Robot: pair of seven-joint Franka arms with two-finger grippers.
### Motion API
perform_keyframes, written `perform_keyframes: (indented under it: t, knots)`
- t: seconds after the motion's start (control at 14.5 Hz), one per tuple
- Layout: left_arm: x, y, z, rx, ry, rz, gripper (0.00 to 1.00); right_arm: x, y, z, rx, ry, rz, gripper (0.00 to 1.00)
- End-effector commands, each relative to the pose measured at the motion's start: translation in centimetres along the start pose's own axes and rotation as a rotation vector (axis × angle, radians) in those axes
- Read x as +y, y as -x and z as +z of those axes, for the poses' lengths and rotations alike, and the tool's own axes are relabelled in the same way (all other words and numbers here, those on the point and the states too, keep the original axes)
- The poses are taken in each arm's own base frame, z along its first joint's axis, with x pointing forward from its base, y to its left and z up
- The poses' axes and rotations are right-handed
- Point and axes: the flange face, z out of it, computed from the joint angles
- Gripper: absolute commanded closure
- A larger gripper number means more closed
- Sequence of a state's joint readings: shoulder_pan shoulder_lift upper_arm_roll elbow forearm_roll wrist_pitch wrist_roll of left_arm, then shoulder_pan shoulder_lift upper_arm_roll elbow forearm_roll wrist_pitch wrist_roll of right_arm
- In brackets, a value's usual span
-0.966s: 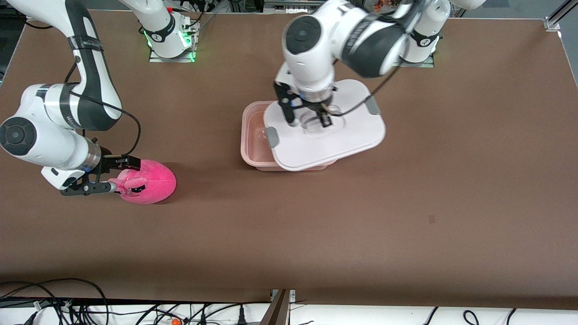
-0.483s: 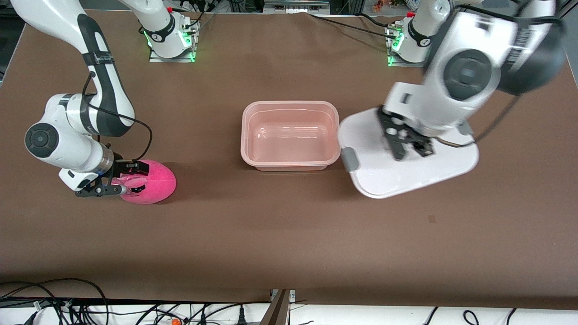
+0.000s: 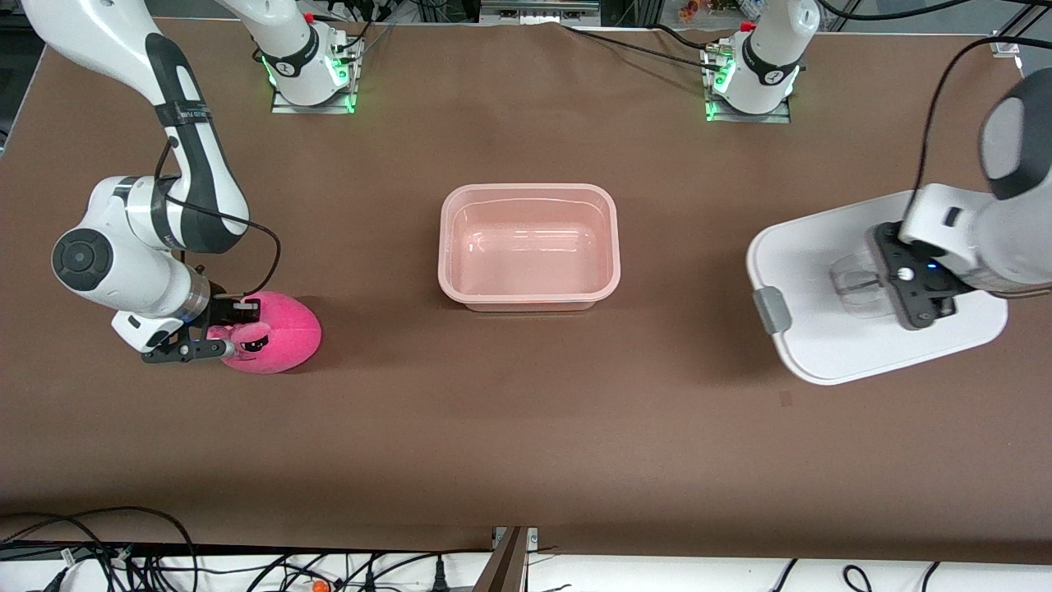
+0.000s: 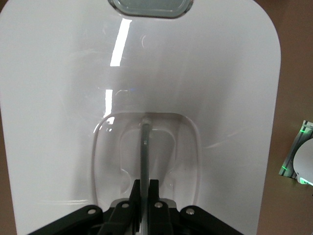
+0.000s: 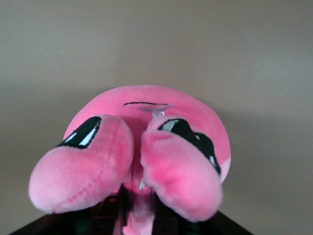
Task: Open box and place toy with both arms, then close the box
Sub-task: 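Lift the pink plush toy with the right gripper toward the open box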
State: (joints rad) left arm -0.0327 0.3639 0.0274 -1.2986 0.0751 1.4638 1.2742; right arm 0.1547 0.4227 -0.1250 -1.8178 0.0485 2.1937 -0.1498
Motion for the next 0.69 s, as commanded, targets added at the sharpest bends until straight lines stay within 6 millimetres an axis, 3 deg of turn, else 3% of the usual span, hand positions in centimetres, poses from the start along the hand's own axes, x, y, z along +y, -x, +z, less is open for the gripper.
perform_keyframes:
  t: [0.0,0.21,0.48,0.62]
  knots:
    - [-0.7,3.9,-0.5,0.023,0.023,0.039,1.00,-0.3,0.1,-1.6,-0.003,-0.022,-0.104,1.00]
    - [-1.3,7.8,0.1,0.020,0.051,-0.008,1.00,-2.9,-0.7,-5.1,-0.063,-0.049,-0.174,1.00]
    - [-1.4,7.9,0.3,0.015,0.056,-0.011,1.00,-9.3,-1.3,-11.1,-0.135,-0.087,-0.319,1.00]
    - [-1.4,7.7,0.3,-0.009,0.051,-0.008,1.00,-13.2,-1.1,-14.1,-0.141,-0.102,-0.489,1.00]
